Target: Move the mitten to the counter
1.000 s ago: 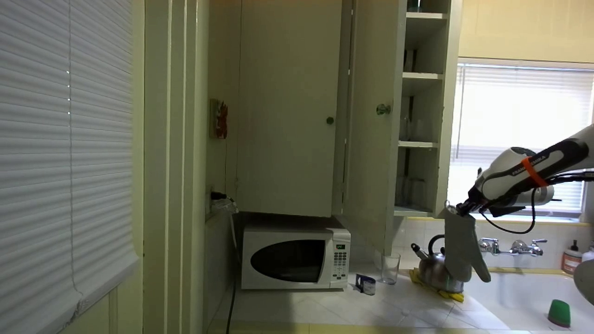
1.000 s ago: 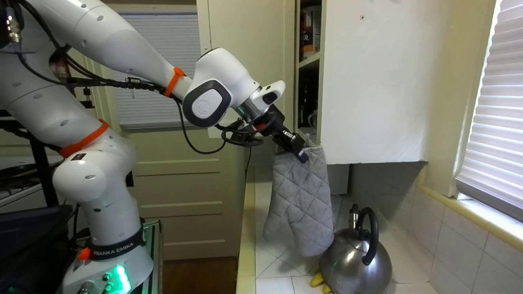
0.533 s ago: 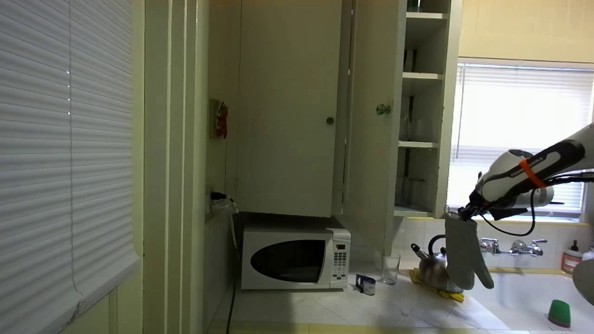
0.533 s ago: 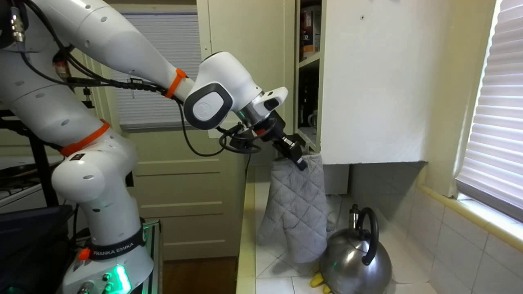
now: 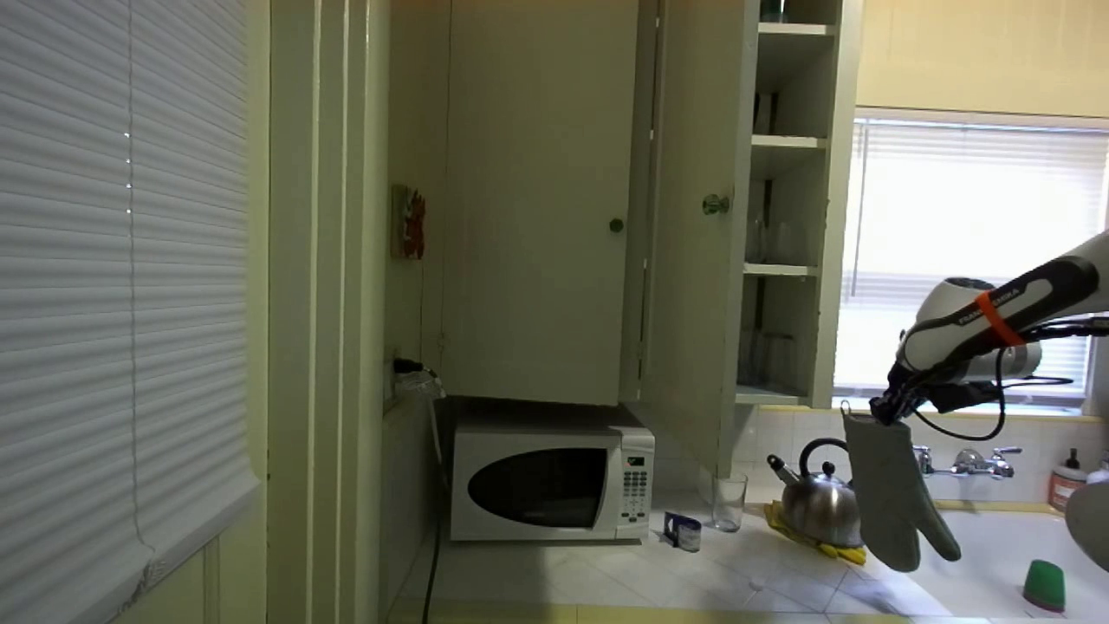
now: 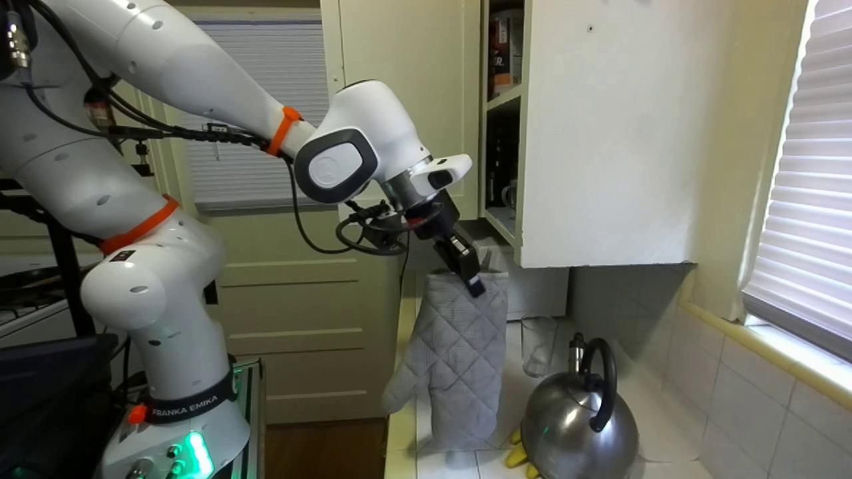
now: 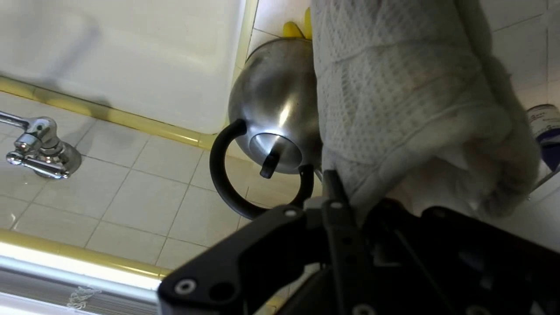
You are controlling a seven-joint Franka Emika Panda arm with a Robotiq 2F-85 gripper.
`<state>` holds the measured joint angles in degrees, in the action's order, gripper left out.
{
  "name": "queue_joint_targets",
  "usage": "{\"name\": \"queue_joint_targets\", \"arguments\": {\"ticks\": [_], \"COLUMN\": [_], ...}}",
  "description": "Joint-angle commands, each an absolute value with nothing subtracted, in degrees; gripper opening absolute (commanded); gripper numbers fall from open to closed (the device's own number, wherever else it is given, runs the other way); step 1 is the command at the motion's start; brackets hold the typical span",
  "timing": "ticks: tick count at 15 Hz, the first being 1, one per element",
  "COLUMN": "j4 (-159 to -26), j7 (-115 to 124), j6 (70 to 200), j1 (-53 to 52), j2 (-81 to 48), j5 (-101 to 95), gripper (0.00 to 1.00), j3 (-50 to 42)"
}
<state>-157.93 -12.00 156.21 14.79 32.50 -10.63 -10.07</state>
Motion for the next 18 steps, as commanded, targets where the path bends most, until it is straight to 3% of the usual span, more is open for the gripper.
{"name": "queue_joint_targets", "arguments": {"ticks": [1,10,16,18], "j4": [-157.80,-158.08,-158.16,-158.20], "j7": [-11.75,-9.39,-2.78,-4.37], "j6": [155.80,157.82,170.02,175.41], "j1": [14.80,8.81,11.96,7.96], "j2": [32.68,22.12,10.34,6.23], "j5": [-10.92,-6.86,-10.86,-5.68], "gripper": [0.07,0.02,0.02,0.02], "j3": [-10.16,-8.80,-5.25,-6.73]}}
